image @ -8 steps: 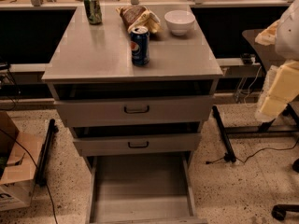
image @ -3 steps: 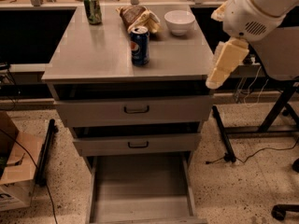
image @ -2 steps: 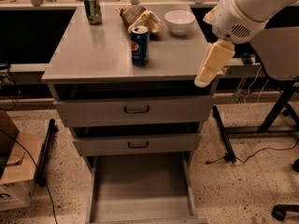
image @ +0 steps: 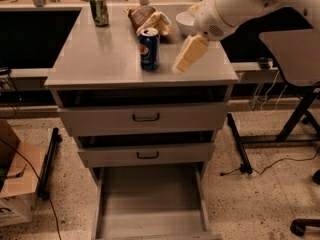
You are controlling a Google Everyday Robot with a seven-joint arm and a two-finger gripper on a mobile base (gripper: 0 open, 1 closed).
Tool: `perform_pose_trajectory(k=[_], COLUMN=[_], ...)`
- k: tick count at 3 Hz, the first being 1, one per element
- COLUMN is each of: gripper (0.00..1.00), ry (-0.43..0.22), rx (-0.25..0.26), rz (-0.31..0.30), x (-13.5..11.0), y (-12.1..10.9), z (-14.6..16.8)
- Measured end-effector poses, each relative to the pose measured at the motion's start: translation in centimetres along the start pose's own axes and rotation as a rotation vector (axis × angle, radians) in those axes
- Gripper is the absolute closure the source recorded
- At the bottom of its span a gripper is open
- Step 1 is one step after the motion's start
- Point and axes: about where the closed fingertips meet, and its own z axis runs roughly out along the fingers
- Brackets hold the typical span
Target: Place pepsi can into bottom drawer
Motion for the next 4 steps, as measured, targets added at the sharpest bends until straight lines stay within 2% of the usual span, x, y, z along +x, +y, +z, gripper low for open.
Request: perform_pose_trajectory(k=[1, 2, 3, 4], gripper=[0.0, 0.0, 0.0, 0.0], ry=[-0.095, -0.153, -0.202, -0.231], rx=[-0.003, -0.045, -0.109, -0.148], rz=[0.011, 0.02, 0.035, 0.048], x=[-1.0, -1.8, -2.3, -2.5], y=[-2.2, -3.1, -3.4, -3.3], z=[2.8, 5.8, 9.3, 11.1])
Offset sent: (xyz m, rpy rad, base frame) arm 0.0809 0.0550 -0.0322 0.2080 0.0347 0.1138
